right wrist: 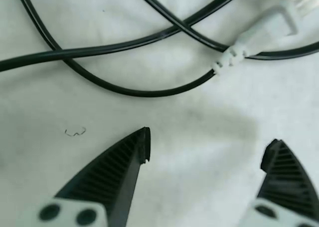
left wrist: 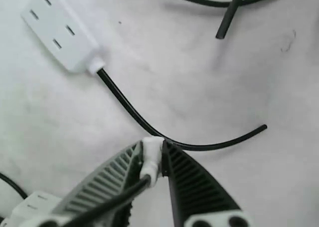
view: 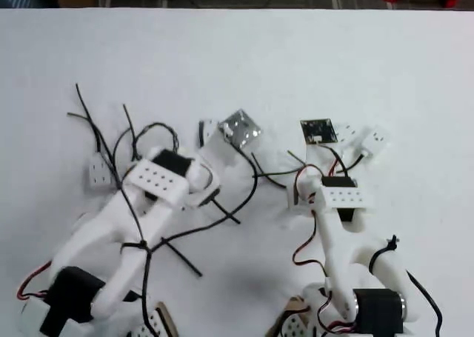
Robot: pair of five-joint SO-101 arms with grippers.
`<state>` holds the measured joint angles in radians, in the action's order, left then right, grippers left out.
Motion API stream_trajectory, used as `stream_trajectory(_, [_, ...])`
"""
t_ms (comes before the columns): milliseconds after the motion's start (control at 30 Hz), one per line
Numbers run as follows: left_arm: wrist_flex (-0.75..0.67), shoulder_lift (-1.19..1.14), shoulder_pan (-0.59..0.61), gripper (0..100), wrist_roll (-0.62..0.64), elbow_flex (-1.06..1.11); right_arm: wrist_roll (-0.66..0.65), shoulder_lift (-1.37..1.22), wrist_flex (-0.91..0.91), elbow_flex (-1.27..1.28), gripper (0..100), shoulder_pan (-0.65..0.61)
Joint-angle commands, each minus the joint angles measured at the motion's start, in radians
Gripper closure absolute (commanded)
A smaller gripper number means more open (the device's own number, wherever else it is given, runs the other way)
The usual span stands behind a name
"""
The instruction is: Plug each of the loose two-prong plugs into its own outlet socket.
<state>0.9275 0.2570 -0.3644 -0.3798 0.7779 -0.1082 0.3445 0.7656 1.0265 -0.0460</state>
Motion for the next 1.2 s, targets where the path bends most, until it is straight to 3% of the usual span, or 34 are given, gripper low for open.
stream_trajectory(0, [-0.035, 0.033, -0.005, 96, -0.032, 0.057, 0.002, 0.033, -0.013, -0.005, 64.4, -0.002])
stream_trajectory(233, [0.012, 0.033, 0.111, 96, -0.063, 0.077, 0.002, 0.033, -0.013, -0.005, 64.4, -0.002])
stream_trajectory(367, [0.068, 0.033, 0.140, 91, -0.124, 0.071, 0.002, 0.033, -0.013, -0.005, 64.4, -0.002])
stream_trajectory(600, [0.129, 0.033, 0.174, 90, -0.187, 0.075, 0.002, 0.033, -0.013, -0.005, 64.4, -0.002])
stream_trajectory(800, [0.098, 0.031, 0.245, 90, -0.238, 0.069, 0.002, 0.033, -0.013, -0.005, 64.4, -0.002])
stream_trajectory(1167, [0.035, 0.031, 0.208, 90, -0.236, 0.066, 0.002, 0.033, -0.013, -0.005, 64.4, -0.002])
